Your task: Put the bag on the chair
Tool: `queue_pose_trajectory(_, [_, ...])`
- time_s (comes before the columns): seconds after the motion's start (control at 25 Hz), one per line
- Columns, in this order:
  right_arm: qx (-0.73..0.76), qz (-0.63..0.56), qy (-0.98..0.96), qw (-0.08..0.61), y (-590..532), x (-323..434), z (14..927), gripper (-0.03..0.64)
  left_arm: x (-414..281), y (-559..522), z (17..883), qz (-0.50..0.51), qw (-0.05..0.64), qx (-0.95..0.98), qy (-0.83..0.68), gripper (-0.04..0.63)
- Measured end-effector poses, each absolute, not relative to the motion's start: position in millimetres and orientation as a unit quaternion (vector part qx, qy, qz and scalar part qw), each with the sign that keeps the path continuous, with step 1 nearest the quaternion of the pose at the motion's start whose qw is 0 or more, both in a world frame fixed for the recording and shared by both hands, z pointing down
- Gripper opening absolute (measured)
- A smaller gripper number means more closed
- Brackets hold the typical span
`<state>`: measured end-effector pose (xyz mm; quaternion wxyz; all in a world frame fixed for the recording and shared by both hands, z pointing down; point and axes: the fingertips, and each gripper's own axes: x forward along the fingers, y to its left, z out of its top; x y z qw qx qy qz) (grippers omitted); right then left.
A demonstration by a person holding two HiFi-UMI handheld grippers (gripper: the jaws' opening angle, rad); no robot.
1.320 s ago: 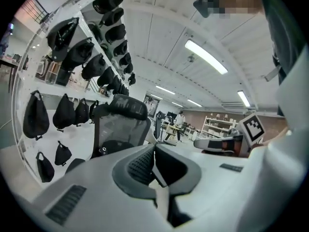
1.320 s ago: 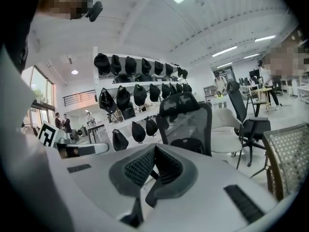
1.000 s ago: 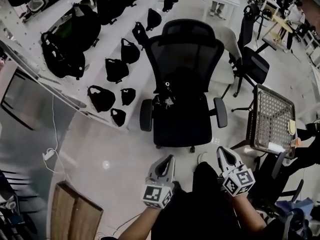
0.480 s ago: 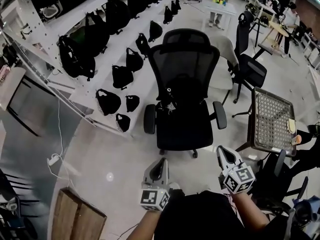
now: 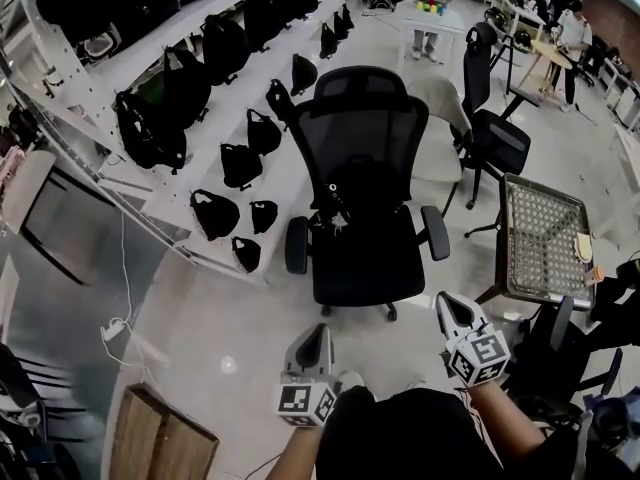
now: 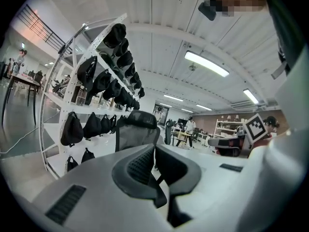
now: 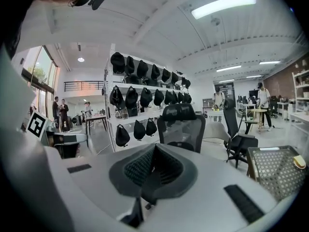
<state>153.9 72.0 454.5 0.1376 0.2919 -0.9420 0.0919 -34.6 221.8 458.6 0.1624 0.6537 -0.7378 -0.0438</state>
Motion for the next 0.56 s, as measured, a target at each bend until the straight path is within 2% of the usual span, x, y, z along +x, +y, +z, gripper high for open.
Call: queue_pose_trajectory(0.56, [0.273,0.086,-0.948,0.14,62.7,161.6,453.1,-0.002,-20.5,223.2,465.8,-0.034,0.179,0.64,-0.747,0.014])
